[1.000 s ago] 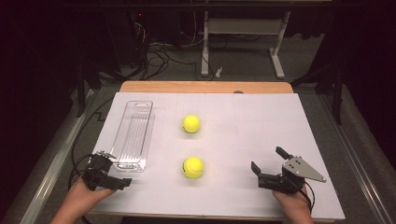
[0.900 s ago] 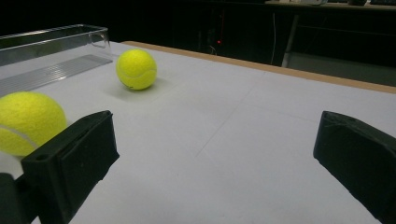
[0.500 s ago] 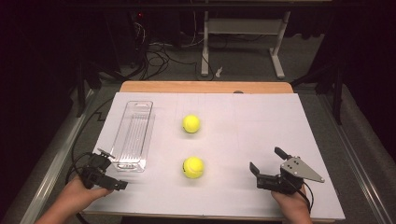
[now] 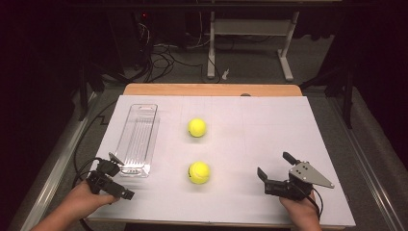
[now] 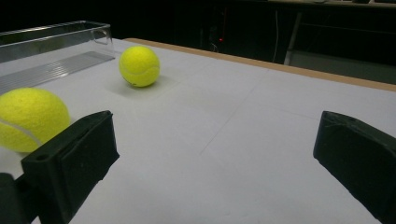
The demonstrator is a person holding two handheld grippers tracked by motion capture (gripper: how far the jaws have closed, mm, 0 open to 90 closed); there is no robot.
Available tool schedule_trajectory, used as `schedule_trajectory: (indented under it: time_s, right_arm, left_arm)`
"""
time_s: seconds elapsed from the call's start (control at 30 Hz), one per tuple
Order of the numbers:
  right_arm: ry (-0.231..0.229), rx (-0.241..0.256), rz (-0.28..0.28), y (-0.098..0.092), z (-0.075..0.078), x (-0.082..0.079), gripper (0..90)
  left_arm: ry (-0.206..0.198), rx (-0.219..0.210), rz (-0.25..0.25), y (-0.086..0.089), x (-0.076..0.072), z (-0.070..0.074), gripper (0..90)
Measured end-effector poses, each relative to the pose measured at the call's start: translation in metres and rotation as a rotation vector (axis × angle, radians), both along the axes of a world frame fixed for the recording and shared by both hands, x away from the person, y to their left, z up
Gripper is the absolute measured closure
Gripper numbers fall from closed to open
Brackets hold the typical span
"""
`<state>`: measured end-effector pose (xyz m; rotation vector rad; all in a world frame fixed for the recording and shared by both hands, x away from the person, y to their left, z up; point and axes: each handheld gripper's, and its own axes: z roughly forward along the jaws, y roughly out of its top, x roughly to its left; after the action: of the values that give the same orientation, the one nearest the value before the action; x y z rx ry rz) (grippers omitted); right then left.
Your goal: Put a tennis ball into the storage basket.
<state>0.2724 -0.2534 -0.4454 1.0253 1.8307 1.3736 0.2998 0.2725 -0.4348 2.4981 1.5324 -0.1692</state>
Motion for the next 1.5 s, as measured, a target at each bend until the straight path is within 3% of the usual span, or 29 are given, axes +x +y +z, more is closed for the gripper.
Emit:
schedule_trajectory:
  time_s: [0.2, 0.4, 0.67, 0.93, 1.5]
  right_arm:
    - [-0.003, 0.000, 0.002, 0.000, 0.000, 0.000, 0.3]
    - [-0.004, -0.001, 0.003, 0.000, 0.000, -0.001, 0.3]
    - [-0.005, -0.003, 0.005, 0.000, 0.000, 0.000, 0.3]
    - [-0.005, -0.003, 0.005, 0.000, 0.001, 0.000, 0.3]
    - [-0.005, -0.001, 0.007, 0.001, 0.001, -0.001, 0.3]
  left_arm:
    - [0.015, 0.007, -0.024, -0.006, 0.000, 0.002, 0.8]
    - [0.028, -0.014, -0.055, -0.015, -0.001, 0.005, 0.8]
    - [0.040, -0.038, -0.099, -0.034, -0.002, 0.006, 0.8]
    - [0.050, -0.030, -0.141, -0.053, 0.000, 0.010, 0.8]
    - [0.066, -0.057, -0.216, -0.092, 0.007, 0.015, 0.7]
